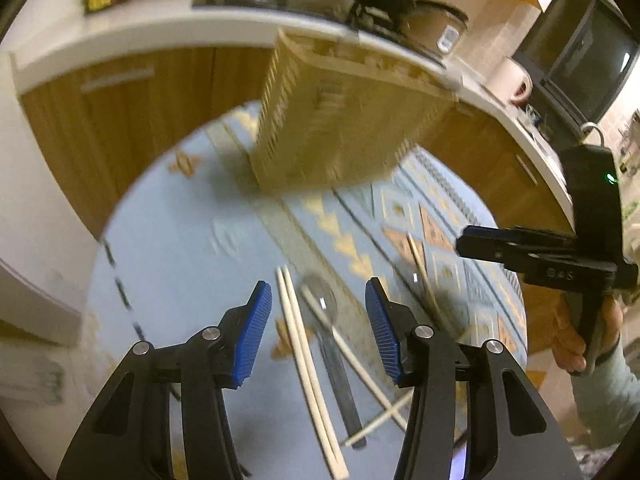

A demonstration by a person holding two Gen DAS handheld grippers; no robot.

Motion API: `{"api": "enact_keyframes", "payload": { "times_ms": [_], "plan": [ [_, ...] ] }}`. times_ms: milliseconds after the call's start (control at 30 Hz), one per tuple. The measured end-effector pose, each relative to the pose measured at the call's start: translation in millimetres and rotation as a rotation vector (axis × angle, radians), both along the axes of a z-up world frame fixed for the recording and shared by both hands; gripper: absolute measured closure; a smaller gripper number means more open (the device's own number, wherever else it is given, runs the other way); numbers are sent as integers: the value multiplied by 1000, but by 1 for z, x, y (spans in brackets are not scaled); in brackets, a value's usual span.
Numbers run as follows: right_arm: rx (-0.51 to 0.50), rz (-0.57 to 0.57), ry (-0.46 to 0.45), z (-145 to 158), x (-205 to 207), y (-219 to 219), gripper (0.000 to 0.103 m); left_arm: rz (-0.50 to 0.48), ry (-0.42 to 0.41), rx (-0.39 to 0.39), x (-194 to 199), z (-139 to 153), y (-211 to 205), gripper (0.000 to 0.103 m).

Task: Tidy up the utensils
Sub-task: 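Lower both tools to the table and grasp another clear spoon with each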

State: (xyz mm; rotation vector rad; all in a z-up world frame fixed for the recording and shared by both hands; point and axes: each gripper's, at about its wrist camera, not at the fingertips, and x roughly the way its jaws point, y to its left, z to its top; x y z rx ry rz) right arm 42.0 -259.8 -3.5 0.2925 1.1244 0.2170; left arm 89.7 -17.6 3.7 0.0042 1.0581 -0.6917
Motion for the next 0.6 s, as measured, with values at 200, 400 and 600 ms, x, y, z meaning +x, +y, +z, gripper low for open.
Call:
{"api": "enact_keyframes", "payload": {
  "times_ms": [200, 400, 600],
  "plan": [
    [4, 35, 73, -24, -7, 7, 73, -67, 80, 48, -15, -29, -18, 59],
    [-15, 71, 83, -30, -11, 12, 74, -85, 111, 123, -23, -53, -39, 63],
    [-38, 117, 83, -33, -9, 22, 79, -78, 109, 153, -22, -60, -49, 66]
  ]
}}
